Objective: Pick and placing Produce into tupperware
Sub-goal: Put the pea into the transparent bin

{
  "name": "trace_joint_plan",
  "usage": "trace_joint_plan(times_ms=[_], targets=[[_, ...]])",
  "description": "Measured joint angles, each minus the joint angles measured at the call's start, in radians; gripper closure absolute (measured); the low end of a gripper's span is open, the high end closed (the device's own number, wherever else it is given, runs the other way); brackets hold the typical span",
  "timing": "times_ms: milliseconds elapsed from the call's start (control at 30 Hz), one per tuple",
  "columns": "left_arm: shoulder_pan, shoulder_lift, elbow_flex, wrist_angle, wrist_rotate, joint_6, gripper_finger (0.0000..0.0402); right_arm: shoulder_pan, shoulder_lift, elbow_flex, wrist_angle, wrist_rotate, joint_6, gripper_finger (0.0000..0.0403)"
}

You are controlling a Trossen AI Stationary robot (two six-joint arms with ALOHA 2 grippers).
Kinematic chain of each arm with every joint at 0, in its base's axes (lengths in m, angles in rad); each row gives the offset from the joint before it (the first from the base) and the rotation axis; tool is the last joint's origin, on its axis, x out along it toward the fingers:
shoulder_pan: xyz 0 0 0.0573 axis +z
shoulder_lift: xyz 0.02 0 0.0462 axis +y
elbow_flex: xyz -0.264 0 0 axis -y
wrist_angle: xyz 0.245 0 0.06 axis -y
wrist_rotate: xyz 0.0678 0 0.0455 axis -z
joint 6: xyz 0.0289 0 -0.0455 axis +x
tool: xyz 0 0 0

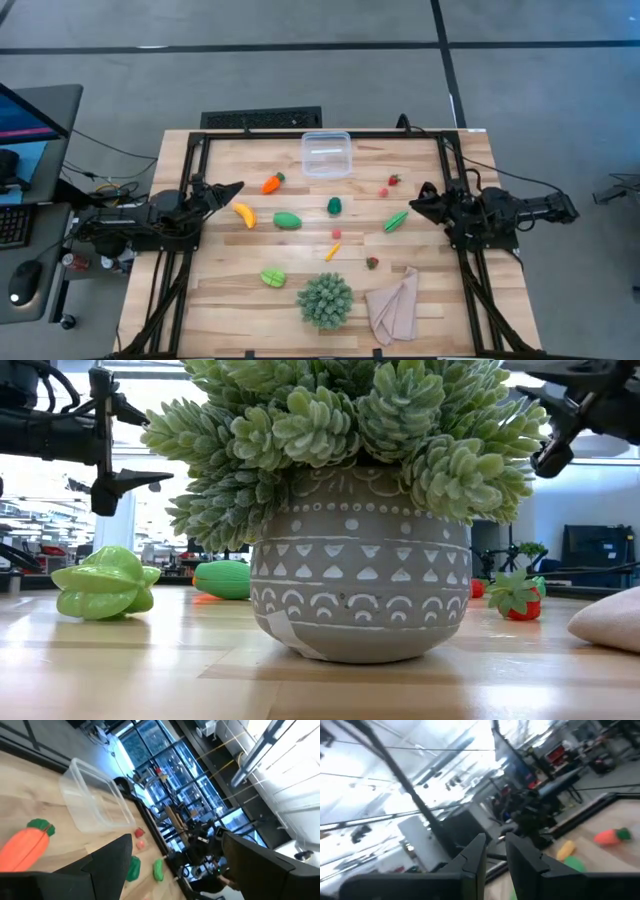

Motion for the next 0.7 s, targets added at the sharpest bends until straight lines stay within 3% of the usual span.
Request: trace_joint_plan(times_ms=[367,700], targets=[[0.0,0.0,0.0,0.003,-0.064,0.024,0.0102,-0.019,0.0,0.0,-0.018,0.037,0.069,0.0335],[0.0,0.0,0.0,0.004,-0.131,0.098,0.0102,-0.046,0.0,0.0,-0.058,0.203,0.119,0.0335]])
